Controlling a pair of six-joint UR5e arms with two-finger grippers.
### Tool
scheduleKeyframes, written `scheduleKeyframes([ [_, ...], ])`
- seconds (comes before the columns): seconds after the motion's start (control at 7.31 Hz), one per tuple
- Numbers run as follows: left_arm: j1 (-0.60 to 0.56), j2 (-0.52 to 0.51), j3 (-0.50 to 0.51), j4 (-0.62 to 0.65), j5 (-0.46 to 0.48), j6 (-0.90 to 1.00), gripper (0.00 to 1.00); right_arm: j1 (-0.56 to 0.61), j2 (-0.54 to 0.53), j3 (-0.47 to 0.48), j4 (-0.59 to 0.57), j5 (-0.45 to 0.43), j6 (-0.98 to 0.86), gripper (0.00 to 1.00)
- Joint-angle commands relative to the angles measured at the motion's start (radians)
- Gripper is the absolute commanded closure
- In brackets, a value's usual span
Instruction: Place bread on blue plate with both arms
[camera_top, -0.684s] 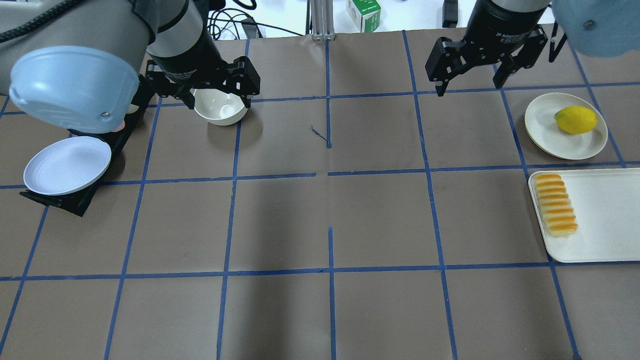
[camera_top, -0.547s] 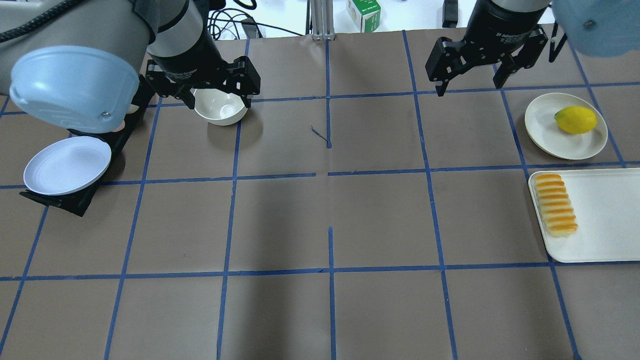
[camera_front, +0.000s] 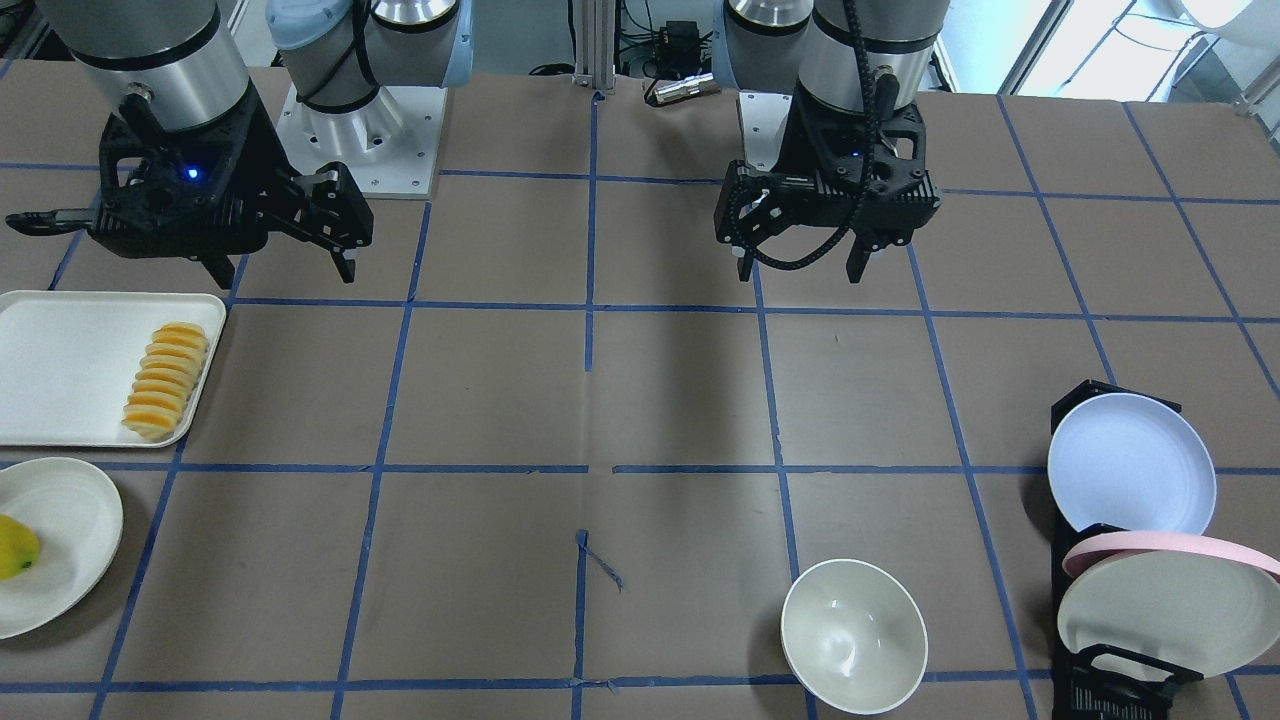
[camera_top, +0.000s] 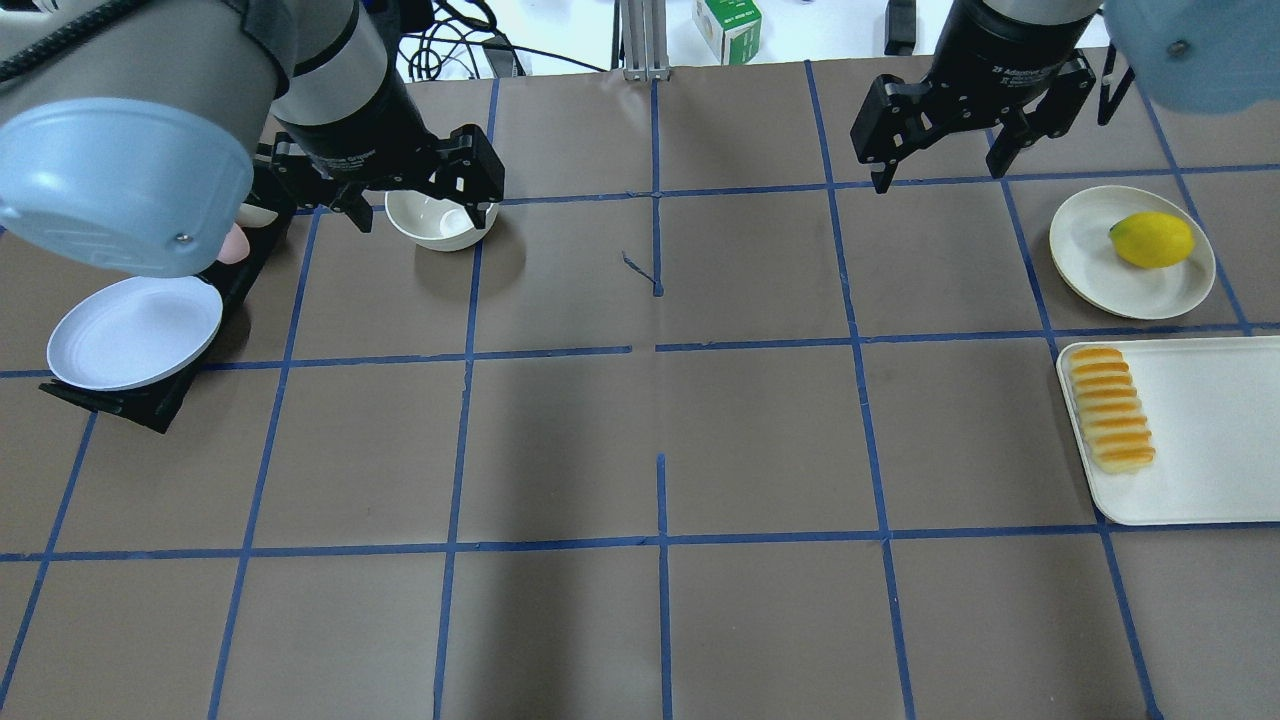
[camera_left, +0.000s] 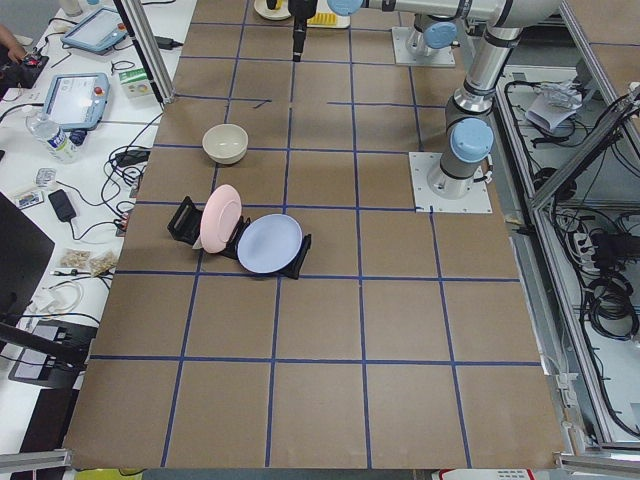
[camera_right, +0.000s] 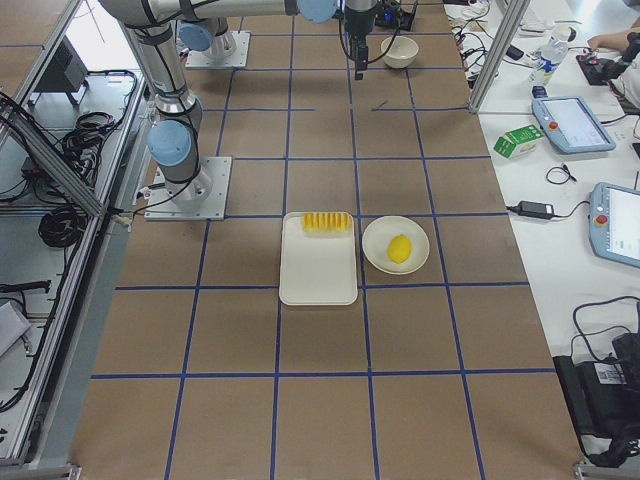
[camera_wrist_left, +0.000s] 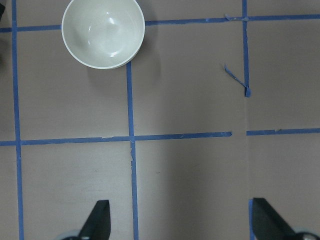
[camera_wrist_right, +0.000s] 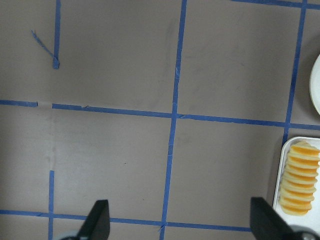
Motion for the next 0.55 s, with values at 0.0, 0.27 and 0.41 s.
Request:
scheduleKeyframes([
  [0.0, 0.086, 0.014, -0.005, -0.006, -0.008, 0.003, 0.00, 0.000, 0.000, 0.000, -0.002, 0.000, 0.001, 0.00],
  [0.27, 0.184, 0.017, -0.019, 0.010, -0.008, 0.049, 0.00, 0.000, 0.000, 0.000, -0.002, 0.000, 0.000, 0.00],
  [0.41, 0.245, 0.020, -0.027, 0.008, 0.000, 0.054, 0.00, 0.001, 0.000, 0.000, -0.005, 0.000, -0.003, 0.00],
])
